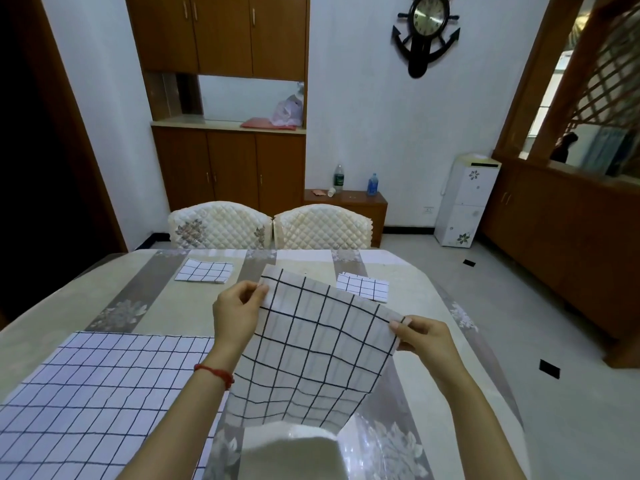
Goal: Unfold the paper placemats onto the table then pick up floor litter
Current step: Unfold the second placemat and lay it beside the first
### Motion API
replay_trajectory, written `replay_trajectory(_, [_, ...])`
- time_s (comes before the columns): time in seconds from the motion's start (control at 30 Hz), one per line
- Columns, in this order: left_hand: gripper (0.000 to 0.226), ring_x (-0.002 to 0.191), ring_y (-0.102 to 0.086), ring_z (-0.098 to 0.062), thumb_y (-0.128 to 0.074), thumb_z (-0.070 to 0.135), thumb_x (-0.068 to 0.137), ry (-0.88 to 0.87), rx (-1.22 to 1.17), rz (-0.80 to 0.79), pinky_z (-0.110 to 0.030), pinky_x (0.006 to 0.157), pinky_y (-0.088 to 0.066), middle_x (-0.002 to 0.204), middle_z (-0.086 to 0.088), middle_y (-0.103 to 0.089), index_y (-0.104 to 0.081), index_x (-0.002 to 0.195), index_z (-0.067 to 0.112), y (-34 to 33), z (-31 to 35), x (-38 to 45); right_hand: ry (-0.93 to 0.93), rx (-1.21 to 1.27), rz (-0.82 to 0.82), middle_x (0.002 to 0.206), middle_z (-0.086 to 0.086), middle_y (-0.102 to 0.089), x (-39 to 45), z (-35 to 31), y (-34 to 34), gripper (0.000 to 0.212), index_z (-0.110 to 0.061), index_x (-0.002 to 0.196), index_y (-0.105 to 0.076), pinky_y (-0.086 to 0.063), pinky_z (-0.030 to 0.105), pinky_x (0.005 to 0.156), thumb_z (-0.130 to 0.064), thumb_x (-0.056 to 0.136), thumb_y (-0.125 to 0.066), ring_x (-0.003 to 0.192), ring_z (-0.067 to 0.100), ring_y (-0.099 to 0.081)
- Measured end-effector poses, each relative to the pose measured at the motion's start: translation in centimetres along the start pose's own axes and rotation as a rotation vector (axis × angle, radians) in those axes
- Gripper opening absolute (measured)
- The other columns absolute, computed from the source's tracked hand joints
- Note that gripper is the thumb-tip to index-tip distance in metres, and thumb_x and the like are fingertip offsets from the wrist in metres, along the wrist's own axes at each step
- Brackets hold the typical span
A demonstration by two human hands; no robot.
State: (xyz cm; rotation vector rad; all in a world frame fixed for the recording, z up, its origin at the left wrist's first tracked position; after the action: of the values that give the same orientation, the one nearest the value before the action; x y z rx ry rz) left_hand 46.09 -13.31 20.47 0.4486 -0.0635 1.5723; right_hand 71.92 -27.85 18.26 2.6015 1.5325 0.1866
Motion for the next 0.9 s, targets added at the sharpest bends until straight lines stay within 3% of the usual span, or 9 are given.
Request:
replay_trajectory(0.07, [0.006,0.08,-0.058,-0.023,-0.063,0.018,0.084,0.049,0.027,0.008,-0.027,0.071,-0.043,0.08,-0.005,-0.064,-0.064,0.081,0.013,-0.1,-0.4,-0.1,0.025,-0.017,0.031,0.072,0.017,-0.06,0.2,-0.7,-0.7,0.024,0.007,0.069,-0.064,-0.053,0.03,0.068,-0.014,0.081,-0.066,0.07,0.023,-0.058])
replay_trajectory(0.13, [0.028,0.1,-0.055,-0.024,-0.064,0.017,0.082,0.087,0.096,0.018,-0.03,0.084,-0.043,0.109,-0.01,-0.059,-0.059,0.108,0.009,-0.3,-0.5,-0.5,0.039,-0.023,0.052,0.062,0.009,-0.057,0.3,-1.3,-1.6,0.021,0.002,0.066,-0.065,-0.049,0.025,0.061,-0.014,0.079,-0.069,0.061,0.016,-0.054])
replay_trajectory(0.2, [0.037,0.105,-0.051,-0.024,-0.065,0.016,0.081,0.05,0.168,0.039,-0.032,0.088,-0.041,0.117,-0.01,-0.051,-0.055,0.116,0.01,-0.6,-0.1,-1.3,0.055,-0.035,0.064,0.05,-0.002,-0.052,0.6,-1.6,-2.4,0.021,-0.003,0.06,-0.062,-0.044,0.023,0.056,-0.014,0.076,-0.071,0.051,0.008,-0.048])
replay_trajectory(0.4, [0.01,0.072,-0.059,-0.004,-0.062,0.028,0.083,-0.033,0.035,-0.24,-0.011,0.065,-0.047,0.073,0.009,-0.063,-0.067,0.081,0.019,-4.1,2.6,-5.5,0.12,-0.093,0.024,0.06,0.01,-0.046,0.8,-2.2,-5.4,0.039,0.011,0.065,-0.054,-0.041,0.033,0.06,-0.021,0.072,-0.075,0.059,0.017,-0.044])
replay_trajectory(0.47, [0.011,0.074,-0.063,-0.007,-0.063,0.033,0.082,0.048,-0.063,-0.314,-0.015,0.067,-0.051,0.072,0.009,-0.066,-0.068,0.077,0.024,-5.1,3.0,-6.1,0.135,-0.107,-0.012,0.058,0.007,-0.05,0.8,-2.4,-6.4,0.033,0.006,0.064,-0.056,-0.047,0.037,0.063,-0.02,0.072,-0.075,0.059,0.016,-0.05])
replay_trajectory(0.57, [0.011,0.08,-0.066,-0.013,-0.065,0.034,0.08,0.16,-0.177,-0.384,-0.034,0.074,-0.058,0.075,0.005,-0.069,-0.067,0.07,0.03,-6.1,3.3,-6.3,0.172,-0.12,-0.044,0.063,0.017,-0.057,0.7,-2.7,-7.7,0.03,0.005,0.067,-0.059,-0.053,0.042,0.067,-0.021,0.074,-0.073,0.063,0.017,-0.055])
replay_trajectory(0.67, [0.013,0.079,-0.067,-0.019,-0.065,0.026,0.081,0.226,-0.247,-0.38,-0.031,0.068,-0.058,0.076,-0.004,-0.07,-0.07,0.069,0.023,-6.3,3.2,-6.1,0.179,-0.143,-0.078,0.06,0.013,-0.053,0.9,-2.7,-8.3,0.027,0.005,0.065,-0.057,-0.047,0.029,0.059,-0.016,0.075,-0.071,0.059,0.012,-0.051])
replay_trajectory(0.83, [0.014,0.074,-0.068,-0.023,-0.061,0.014,0.084,0.298,-0.307,-0.359,-0.029,0.064,-0.058,0.076,-0.01,-0.07,-0.07,0.075,0.01,-6.4,1.9,-5.1,0.158,-0.134,-0.15,0.085,0.039,-0.059,1.7,-1.5,-8.1,0.037,0.013,0.079,-0.062,-0.048,0.04,0.069,-0.021,0.07,-0.074,0.068,0.04,-0.056])
replay_trajectory(0.9, [0.015,0.068,-0.066,-0.022,-0.061,0.011,0.084,0.304,-0.315,-0.354,-0.024,0.058,-0.057,0.072,-0.01,-0.068,-0.07,0.072,0.008,-6.4,1.2,-4.5,0.133,-0.146,-0.141,0.083,0.038,-0.059,2.3,-0.9,-7.6,0.036,0.013,0.08,-0.062,-0.047,0.039,0.066,-0.021,0.072,-0.074,0.065,0.034,-0.056])
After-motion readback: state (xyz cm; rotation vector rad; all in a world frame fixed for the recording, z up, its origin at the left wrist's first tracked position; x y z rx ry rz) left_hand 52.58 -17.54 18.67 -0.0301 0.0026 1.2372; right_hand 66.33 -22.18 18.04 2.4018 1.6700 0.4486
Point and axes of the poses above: each hand's wrist, its own x-axis towards the middle knuckle, its own y-axis out of the back of the hand, z = x × y, the point moved 4 cm from there along x, towards the middle knuckle
